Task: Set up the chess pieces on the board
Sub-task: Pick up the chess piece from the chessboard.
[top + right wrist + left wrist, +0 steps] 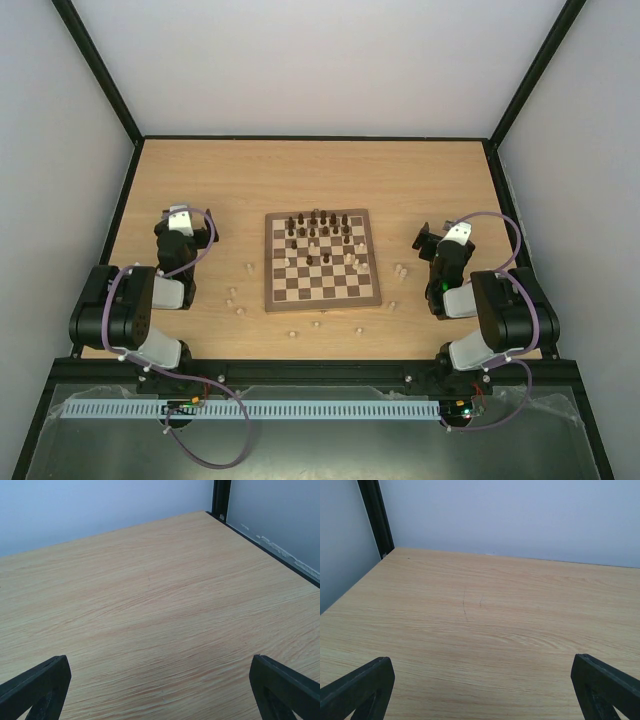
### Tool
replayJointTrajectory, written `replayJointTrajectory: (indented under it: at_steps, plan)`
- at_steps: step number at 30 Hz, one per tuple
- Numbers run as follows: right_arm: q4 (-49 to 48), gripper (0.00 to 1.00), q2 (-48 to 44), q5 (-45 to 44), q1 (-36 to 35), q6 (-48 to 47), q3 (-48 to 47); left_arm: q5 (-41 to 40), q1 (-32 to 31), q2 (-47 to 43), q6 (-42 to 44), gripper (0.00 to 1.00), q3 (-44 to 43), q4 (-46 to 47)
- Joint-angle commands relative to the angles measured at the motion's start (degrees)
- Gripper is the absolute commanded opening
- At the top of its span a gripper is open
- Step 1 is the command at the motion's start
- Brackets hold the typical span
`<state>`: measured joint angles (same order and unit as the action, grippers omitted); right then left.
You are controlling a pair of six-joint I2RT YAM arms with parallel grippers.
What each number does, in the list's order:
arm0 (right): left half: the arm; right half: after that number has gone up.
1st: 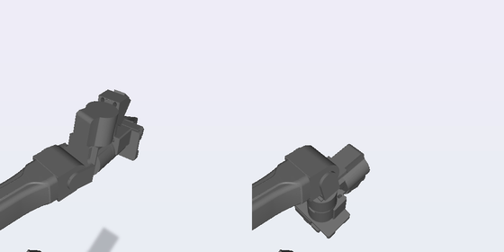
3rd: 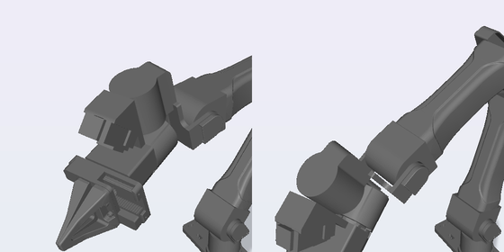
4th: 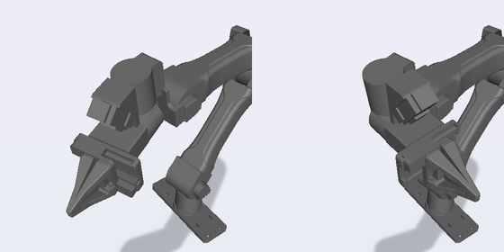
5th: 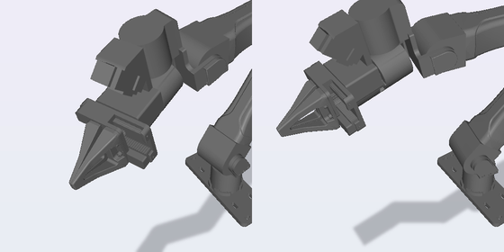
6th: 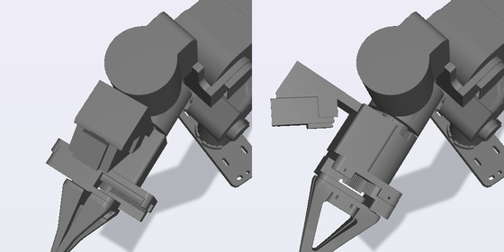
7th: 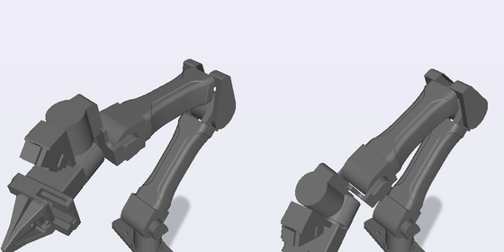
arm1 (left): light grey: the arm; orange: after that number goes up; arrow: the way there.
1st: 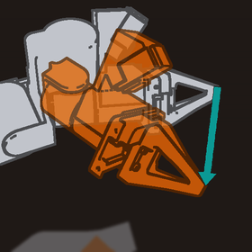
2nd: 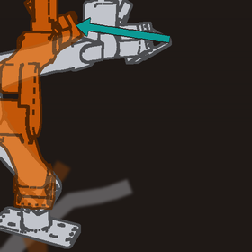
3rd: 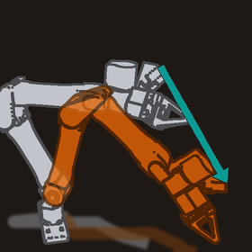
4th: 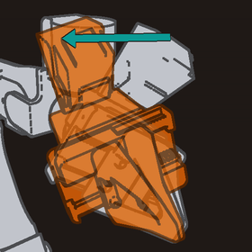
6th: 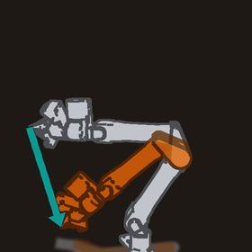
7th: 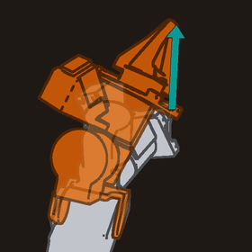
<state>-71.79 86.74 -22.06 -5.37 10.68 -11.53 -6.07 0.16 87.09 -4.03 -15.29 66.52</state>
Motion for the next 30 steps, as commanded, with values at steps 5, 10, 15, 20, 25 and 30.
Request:
replayJointTrajectory:
  at_steps: [5,10,15,20,25,30]
  plan:
    - [-1.0,0.99,0.3,-0.6,0.0,-0.4,-0.8,-0.1,-0.3,0.3,0.5,1.0,0.3,2.9]
    - [-1.0,0.99,0.2,-0.6,-0.1,-0.5,-0.8,-0.1,-0.3,0.3,0.5,1.0,0.3,2.9]
    - [-1.1,0.99,0.1,-0.6,-0.1,-0.4,-0.7,-0.3,-0.3,0.3,0.4,0.99,0.3,2.9]
    - [13.1,0.99,-7.2,-1.3,-1.0,-0.9,-4.5,-2.3,-1.1,-4.6,0.4,1.0,-0.6,-2.7]
    - [46.5,0.99,-14.9,0.0,-1.2,5.1,-22.9,2.3,-1.4,-16.6,-2.1,0.99,-10.0,-27.7]
    - [64.9,0.99,-20.6,10.6,-1.4,11.4,-34.9,5.9,-5.3,-30.6,-3.0,1.0,-16.1,-40.9]
